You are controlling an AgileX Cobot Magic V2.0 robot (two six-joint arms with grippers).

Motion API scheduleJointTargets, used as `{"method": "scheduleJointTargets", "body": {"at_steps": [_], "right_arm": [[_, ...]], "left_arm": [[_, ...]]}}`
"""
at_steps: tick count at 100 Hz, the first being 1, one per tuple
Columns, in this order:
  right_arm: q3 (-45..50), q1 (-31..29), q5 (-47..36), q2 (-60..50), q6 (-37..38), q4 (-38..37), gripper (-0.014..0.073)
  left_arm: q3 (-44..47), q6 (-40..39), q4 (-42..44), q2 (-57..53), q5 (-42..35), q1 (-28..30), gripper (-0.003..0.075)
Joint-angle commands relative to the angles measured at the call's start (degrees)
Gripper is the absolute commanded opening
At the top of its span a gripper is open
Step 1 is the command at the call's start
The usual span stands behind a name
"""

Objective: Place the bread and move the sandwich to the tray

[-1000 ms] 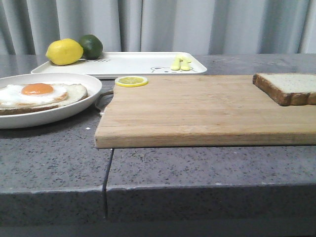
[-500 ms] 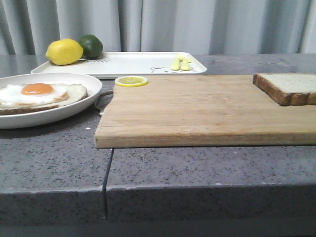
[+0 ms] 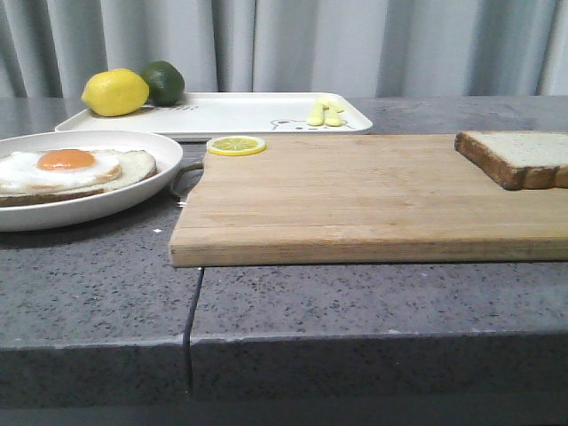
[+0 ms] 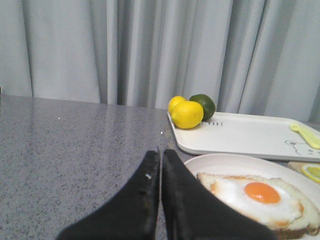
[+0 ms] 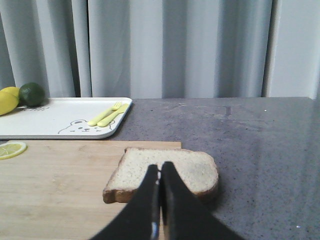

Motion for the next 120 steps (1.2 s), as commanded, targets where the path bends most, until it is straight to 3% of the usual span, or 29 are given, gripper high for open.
{"method": "scheduleJointTargets", "body": {"at_steps": [1, 27, 48, 62, 81, 102, 120], "right_arm": [[-6.97, -0.36, 2.62, 1.82, 0.01, 0.53, -0.0067], [-23.55, -0.36, 21.05, 13.16, 0.01, 4.29, -0.0067], [-34.06, -0.36, 30.49, 23.23, 0.01, 8.95, -0.0067], [-38.16, -0.36, 34.05, 28.08, -0.04, 8.45, -0.0067], [-38.64, -0.36, 32.05, 30.5, -0.04, 8.45, -0.0067], [-38.59, -0.36, 31.75, 30.5, -0.04, 8.45, -0.0067], [-38.59, -0.36, 31.69, 30.5, -0.04, 8.45, -0.0067]], "left_arm": [[-7.89, -0.47, -1.26, -0.32, 1.93, -0.33, -0.0019], [-29.91, -0.47, -1.29, 13.5, 26.83, -0.33, -0.0019], [-42.94, -0.47, -1.29, 24.96, 33.69, -1.28, -0.0019], [-46.36, -0.37, -1.29, 29.92, 38.4, -1.73, -0.0019], [-46.76, -0.37, -2.72, 34.52, 45.87, -1.73, -0.0019], [-46.76, -0.37, -8.94, 36.83, 47.65, -1.73, -0.0019], [-46.76, -0.37, -8.99, 36.94, 47.65, -1.73, -0.0019]]}}
